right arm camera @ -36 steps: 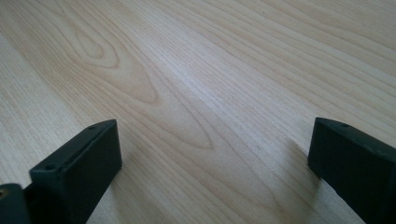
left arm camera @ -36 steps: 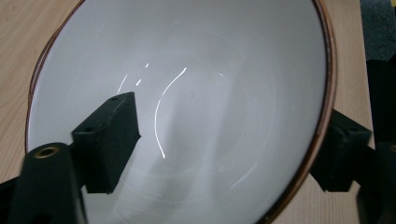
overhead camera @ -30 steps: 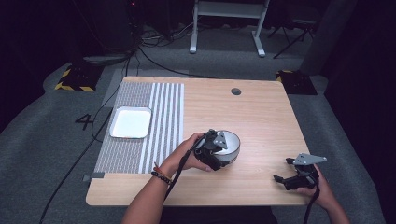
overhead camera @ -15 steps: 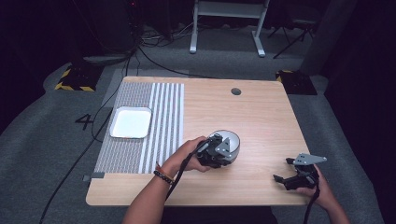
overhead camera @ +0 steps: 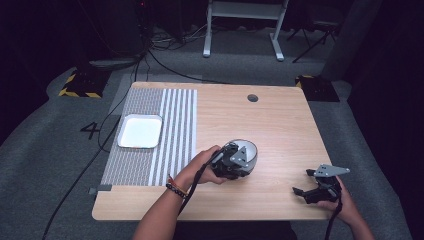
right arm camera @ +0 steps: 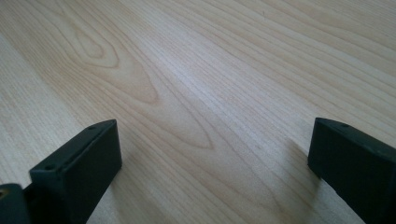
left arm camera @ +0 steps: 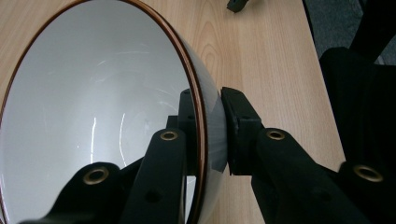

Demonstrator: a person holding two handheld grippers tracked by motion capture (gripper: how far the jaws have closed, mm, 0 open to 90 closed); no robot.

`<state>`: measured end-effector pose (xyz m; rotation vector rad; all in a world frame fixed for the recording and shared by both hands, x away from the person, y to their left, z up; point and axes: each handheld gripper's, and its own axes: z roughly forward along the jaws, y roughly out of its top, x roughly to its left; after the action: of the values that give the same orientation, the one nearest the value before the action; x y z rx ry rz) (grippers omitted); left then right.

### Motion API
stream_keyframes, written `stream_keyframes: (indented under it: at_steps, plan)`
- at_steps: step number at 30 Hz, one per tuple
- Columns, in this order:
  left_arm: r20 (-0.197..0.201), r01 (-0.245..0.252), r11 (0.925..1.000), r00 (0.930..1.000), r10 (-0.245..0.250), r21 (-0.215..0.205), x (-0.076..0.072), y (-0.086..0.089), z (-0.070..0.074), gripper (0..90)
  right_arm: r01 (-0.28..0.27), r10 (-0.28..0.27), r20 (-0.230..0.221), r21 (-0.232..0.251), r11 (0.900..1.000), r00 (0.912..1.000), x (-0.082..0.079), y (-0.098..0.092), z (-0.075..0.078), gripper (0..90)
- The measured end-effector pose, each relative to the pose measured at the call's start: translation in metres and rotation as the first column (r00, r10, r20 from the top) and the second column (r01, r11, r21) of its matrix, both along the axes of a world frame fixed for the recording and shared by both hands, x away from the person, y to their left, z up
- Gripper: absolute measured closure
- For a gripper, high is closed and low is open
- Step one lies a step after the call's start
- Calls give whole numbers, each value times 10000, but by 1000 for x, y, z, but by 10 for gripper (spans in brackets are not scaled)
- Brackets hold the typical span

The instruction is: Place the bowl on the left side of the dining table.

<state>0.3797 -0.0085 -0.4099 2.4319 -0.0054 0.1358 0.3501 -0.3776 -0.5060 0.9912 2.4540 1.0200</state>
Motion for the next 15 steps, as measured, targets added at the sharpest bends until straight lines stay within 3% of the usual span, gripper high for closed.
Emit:
stream_keyframes:
  at_steps: [11,15]
  plan:
    - [-270,37,9982,9996,-53,-599,3,5,8,779,-2,2,0,0,10000,10000,0,0,0,28]
    - [-186,69,9970,9998,-84,-770,3,7,10,779,-2,2,3,-2,10000,10000,0,0,0,28]
